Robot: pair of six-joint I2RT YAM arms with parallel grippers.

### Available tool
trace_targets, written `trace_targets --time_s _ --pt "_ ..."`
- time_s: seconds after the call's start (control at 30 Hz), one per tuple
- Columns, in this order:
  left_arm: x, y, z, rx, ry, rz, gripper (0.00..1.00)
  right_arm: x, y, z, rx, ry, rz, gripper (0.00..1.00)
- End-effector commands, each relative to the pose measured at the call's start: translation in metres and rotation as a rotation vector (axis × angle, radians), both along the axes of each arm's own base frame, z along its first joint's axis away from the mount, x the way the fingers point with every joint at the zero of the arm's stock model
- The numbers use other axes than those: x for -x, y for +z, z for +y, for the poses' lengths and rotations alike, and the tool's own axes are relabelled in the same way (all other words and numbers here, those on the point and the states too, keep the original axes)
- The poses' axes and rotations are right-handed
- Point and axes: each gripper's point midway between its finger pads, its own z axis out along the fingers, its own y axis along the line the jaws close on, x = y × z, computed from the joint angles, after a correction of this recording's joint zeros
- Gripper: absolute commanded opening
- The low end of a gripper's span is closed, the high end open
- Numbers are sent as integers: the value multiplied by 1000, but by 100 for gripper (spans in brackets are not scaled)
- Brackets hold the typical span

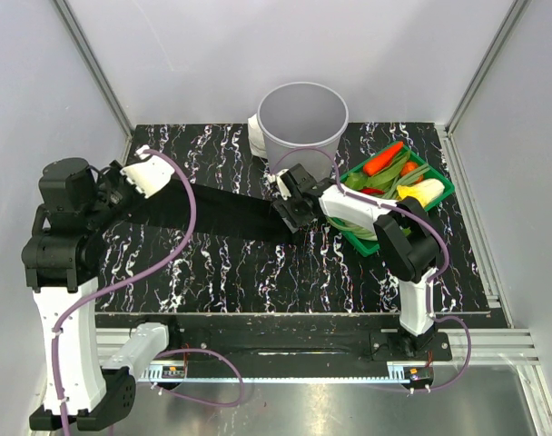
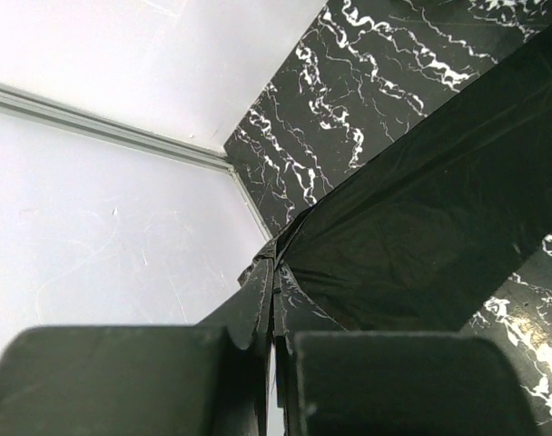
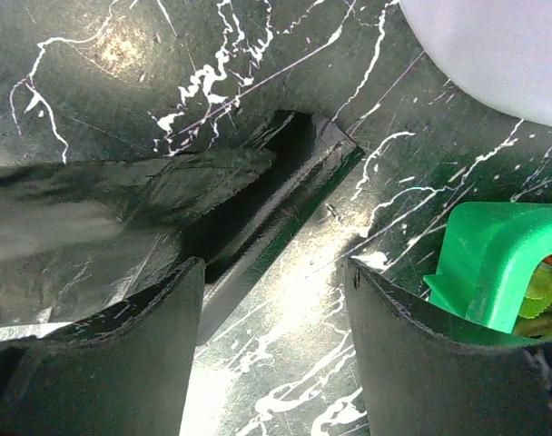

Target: Put the trash bags into the trash bin

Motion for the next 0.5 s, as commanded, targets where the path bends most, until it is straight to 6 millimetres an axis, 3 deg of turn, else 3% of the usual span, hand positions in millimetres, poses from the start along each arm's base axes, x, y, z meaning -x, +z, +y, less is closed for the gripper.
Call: trace_targets --time_s 0.0,0.17,0.47 --pt "-9 -1 16 -55 69 -34 0 -12 15 -11 9 -21 -58 68" --pt "-16 -26 20 -82 77 14 0 -12 18 -16 3 -25 -54 68" --pt "-33 -84 24 -82 84 112 0 -13 13 4 -64 7 -4 68"
